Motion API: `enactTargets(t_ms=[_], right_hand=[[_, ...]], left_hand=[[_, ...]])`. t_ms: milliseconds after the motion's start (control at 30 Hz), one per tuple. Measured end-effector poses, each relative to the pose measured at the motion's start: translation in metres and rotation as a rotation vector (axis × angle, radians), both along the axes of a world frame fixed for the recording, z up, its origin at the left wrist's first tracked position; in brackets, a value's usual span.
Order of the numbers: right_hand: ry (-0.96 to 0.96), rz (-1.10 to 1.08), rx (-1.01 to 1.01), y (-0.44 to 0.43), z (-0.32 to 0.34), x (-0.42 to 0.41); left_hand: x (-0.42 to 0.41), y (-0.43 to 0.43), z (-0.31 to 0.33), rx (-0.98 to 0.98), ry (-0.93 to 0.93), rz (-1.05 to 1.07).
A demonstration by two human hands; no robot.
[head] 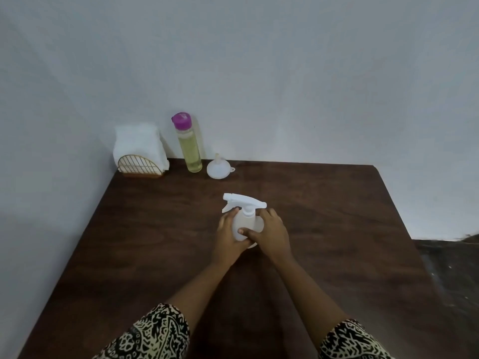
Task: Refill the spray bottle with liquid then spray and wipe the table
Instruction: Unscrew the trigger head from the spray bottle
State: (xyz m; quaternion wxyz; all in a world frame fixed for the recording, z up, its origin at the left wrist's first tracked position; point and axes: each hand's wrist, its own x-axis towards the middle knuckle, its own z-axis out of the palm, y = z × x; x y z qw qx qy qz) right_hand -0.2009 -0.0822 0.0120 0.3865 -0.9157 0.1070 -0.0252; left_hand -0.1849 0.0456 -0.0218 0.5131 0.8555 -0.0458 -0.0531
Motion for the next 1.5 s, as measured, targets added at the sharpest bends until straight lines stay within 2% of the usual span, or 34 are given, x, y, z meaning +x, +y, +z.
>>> enactTargets(t_ms=[267, 333, 433, 500, 667, 933, 1067, 1200, 1333, 1400, 1500], right_hand=[[0.060, -0.008, -0.063, 0.025, 0.005, -0.056], [0.071, 0.028, -0.004, 0.027, 0.009, -0.064], [-0.066, 0.005, 0.210, 0.029, 0.015, -0.074], [-0.143, -0.022, 0.259, 0.032, 0.018, -0.076], [-0.187, -0.011, 0.262, 0.028, 0.022, -0.067], [-0.261, 0.159, 0.247, 0.015, 0.026, -0.055], [-0.176, 0.250, 0.274, 0.005, 0.030, -0.054], [0.020, 0.413, 0.424, -0.009, 0.034, -0.048], [0.130, 0.522, 0.412, -0.010, 0.036, -0.049], [0.074, 0.449, 0.406, -0.001, 0.035, -0.055], [-0.064, 0.230, 0.398, 0.013, 0.029, -0.058]], left_hand=[[-0.049, 0.027, 0.002, -0.069, 0.014, -0.065], [-0.059, 0.031, 0.002, -0.103, 0.001, -0.051], [-0.071, 0.031, 0.006, -0.136, -0.027, -0.051], [-0.074, 0.030, 0.009, -0.157, -0.018, -0.043], [-0.075, 0.027, 0.002, -0.224, 0.045, -0.011], [-0.079, 0.026, -0.002, -0.288, 0.069, 0.027], [-0.080, 0.025, -0.001, -0.310, 0.078, 0.029], [-0.081, 0.024, 0.002, -0.309, 0.080, 0.022], [-0.082, 0.023, 0.001, -0.329, 0.067, 0.026], [-0.083, 0.021, 0.003, -0.319, 0.056, 0.029], [-0.082, 0.022, 0.000, -0.334, 0.074, 0.002]])
